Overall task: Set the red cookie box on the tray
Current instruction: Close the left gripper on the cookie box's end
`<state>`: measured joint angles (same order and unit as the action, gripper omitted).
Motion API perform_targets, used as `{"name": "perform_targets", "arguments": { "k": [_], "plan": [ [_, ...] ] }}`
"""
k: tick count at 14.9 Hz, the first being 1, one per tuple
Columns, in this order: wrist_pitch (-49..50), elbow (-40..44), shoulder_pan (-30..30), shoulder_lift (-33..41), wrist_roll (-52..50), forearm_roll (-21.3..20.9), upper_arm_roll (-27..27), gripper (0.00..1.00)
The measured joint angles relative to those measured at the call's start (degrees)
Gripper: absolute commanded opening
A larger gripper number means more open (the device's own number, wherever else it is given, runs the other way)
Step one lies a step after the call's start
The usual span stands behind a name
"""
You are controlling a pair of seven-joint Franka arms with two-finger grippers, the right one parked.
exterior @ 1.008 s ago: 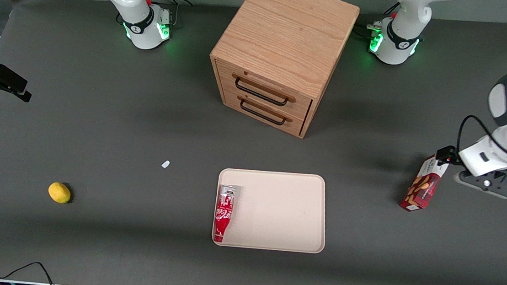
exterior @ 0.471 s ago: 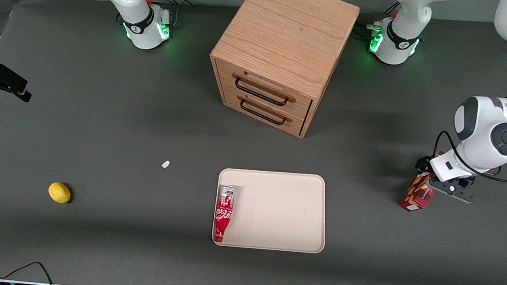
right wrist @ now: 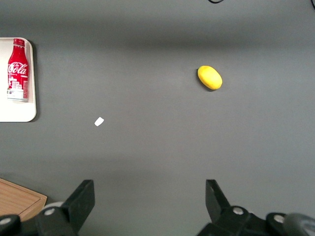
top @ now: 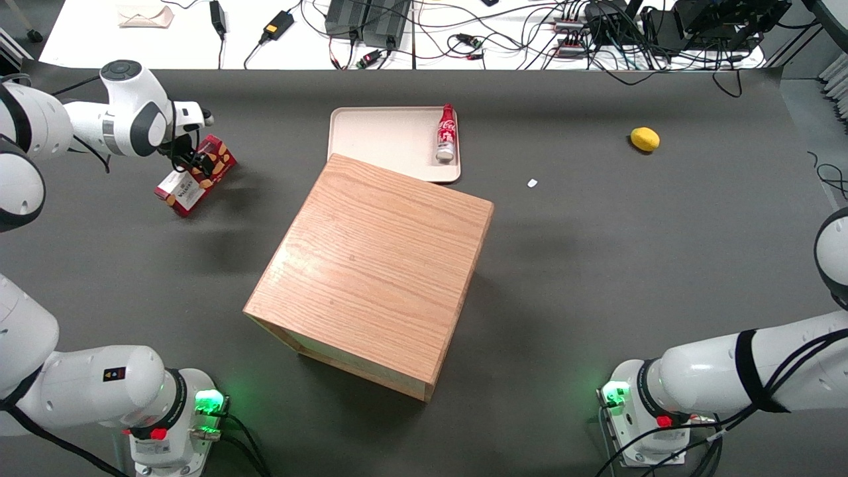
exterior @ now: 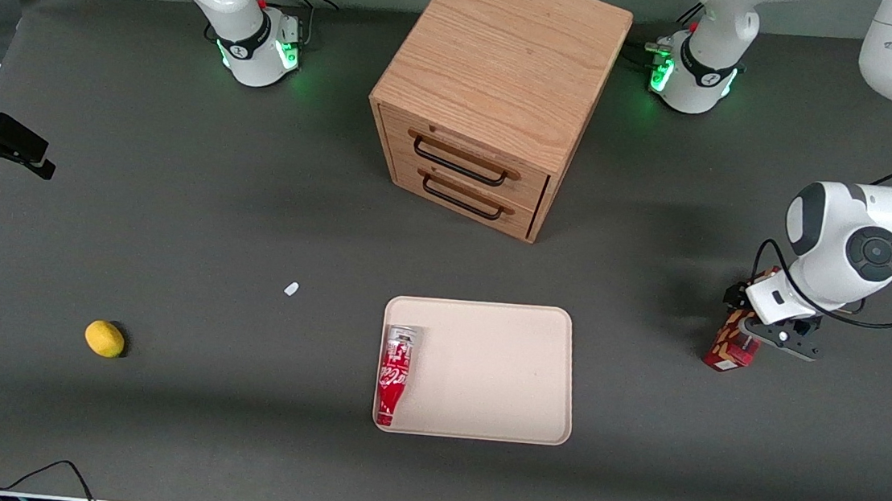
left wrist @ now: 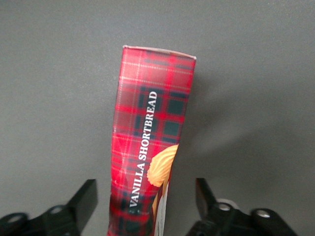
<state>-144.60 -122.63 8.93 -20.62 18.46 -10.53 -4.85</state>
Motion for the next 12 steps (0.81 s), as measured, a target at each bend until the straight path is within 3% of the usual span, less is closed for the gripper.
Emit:
{"name": "perform_targets", "arguments": {
  "k": [9, 12],
  "plan": [
    [0.3, 0.3, -0.5, 0.0, 0.0, 0.0, 0.1, 0.00],
    [4.8, 2.9, -0.5, 0.6, 0.0, 0.0, 0.2, 0.00]
  ]
}}
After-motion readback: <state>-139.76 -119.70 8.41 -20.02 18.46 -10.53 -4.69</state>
